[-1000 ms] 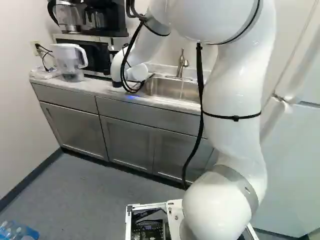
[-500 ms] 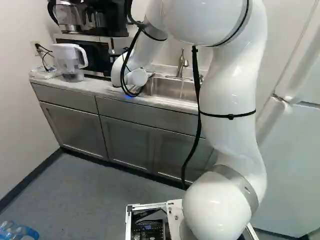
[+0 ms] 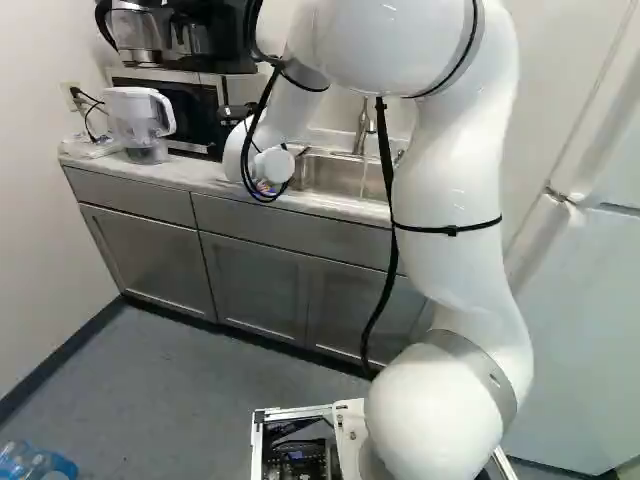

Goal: Rinse the cup and place it in the tray

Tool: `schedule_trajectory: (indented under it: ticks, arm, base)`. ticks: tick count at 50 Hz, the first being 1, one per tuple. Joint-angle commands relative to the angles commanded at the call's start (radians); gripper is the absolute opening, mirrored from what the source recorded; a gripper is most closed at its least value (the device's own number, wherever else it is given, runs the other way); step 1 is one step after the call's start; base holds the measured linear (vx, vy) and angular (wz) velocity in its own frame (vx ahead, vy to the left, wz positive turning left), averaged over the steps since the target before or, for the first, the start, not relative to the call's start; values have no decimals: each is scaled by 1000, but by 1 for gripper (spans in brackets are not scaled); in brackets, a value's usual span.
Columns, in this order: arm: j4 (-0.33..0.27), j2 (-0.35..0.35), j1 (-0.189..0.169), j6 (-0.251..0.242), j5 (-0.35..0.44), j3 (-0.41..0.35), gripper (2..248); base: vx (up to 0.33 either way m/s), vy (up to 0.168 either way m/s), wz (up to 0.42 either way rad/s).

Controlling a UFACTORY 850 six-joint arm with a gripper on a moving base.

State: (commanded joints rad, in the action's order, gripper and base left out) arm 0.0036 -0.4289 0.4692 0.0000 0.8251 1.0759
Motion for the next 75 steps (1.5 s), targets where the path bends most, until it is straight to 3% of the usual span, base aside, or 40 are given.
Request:
schedule_trajectory:
  ticks: [42, 43, 47, 48, 53, 54, 58, 59, 75]
  arm:
    - [0, -57, -5, 0, 0, 71, 246]
    - [0, -57, -5, 0, 0, 71, 212]
    - [0, -57, -5, 0, 0, 71, 212]
    - [0, -57, -5, 0, 0, 71, 173]
    - [0, -57, -5, 0, 0, 71, 173]
    - [0, -57, -5, 0, 0, 71, 136]
    - [0, -57, -5, 0, 0, 71, 136]
    - [0, -57, -5, 0, 0, 71, 126]
    - [0, -22, -22, 0, 0, 55, 126]
  base:
    - [0, 0, 0]
    - [0, 0, 0]
    - [0, 0, 0]
    - [0, 0, 0]
    - [0, 0, 0]
    - [0, 0, 0]
    - [0, 0, 0]
    - [0, 0, 0]
    - [0, 0, 0]
